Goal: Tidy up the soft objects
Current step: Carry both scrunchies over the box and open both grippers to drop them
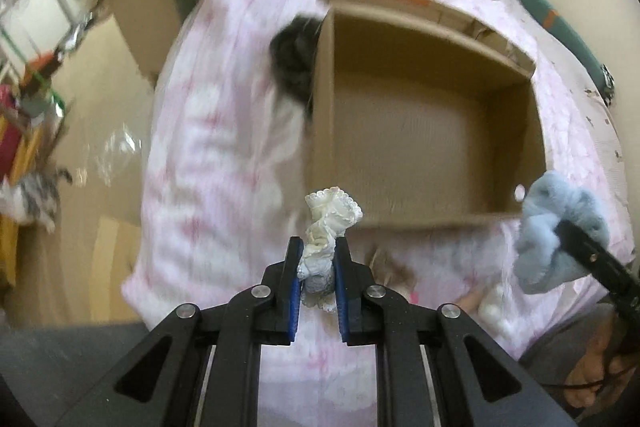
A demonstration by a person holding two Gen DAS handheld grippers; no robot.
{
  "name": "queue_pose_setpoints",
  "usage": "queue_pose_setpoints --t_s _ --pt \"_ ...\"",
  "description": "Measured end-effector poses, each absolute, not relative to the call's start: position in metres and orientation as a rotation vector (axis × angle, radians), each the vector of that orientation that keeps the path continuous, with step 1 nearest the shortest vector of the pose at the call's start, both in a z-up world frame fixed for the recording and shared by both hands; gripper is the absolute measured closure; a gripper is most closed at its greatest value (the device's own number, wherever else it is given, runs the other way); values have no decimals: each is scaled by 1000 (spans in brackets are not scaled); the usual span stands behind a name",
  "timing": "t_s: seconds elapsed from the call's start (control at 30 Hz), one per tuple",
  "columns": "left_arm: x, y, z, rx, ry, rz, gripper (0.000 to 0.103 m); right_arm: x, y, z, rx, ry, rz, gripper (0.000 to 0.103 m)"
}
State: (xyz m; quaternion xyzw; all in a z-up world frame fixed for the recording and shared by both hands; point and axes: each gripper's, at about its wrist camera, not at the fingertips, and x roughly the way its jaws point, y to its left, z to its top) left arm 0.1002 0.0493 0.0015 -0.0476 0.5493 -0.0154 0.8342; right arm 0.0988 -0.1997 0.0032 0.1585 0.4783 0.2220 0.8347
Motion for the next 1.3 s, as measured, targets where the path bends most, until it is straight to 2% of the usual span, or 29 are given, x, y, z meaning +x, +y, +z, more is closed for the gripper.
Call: queue_pose_setpoints --t_s 0.17,0.37,0.67,1.3 --pt "131 32 23 -48 1074 -38 90 117 -217 27 315 915 414 70" --pt "158 8 8 16 1014 -35 90 143 -230 24 319 854 345 70" --pt "170 -4 -35 52 1025 -21 90 154 -214 -15 205 936 268 70" --pt "166 3 -39 33 1000 -16 89 154 -200 -39 106 1011 225 69"
